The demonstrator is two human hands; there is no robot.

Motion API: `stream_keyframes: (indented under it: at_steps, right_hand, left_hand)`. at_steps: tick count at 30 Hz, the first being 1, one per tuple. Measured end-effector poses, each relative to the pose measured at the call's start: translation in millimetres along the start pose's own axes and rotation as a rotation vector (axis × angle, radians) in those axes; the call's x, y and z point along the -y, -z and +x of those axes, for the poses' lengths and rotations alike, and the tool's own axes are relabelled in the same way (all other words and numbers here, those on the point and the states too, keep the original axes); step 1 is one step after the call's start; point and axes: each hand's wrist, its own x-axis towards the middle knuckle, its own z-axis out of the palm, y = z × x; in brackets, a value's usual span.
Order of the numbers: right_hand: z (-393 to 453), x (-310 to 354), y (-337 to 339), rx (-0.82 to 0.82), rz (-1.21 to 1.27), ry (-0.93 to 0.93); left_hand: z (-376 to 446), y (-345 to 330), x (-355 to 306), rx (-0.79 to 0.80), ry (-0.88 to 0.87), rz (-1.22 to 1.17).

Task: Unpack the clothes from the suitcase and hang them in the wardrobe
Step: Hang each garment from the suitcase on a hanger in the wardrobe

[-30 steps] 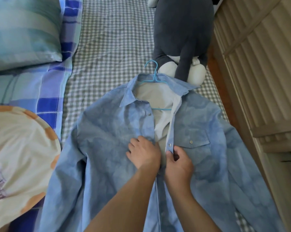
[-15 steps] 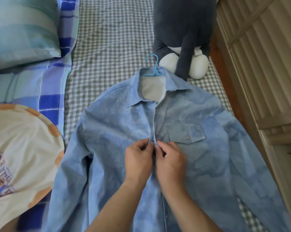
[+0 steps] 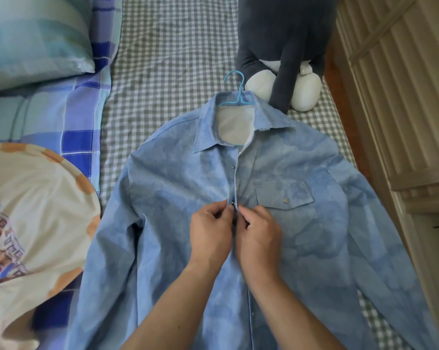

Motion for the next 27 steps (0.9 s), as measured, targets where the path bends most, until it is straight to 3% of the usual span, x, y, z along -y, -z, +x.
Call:
stream_keyframes:
  at_steps: [9,19,24,26,27]
  right_hand:
    - [-1,-6,-2,0.035,-0.013,0.022]
    - [-3,-14,8,0.040,-0.128,0.282]
    - [-12,-39,38,0.303,-0.318,0.273]
    - [-3,-41,44,0.397,-0.328,0.164]
    - [9,-37,44,0.335,-0.271,0.128]
  left_hand:
    - [0,0,10,0.014,-0.055,0.073]
    - [-3,6,17,0.049,-0.032,0.119]
    - [-9,14,12,0.347,-0.166,0.511]
    - [15,17,-8,0.243,-0.309,0.703]
    - [32,18,-21,0.136,-0.402,0.755]
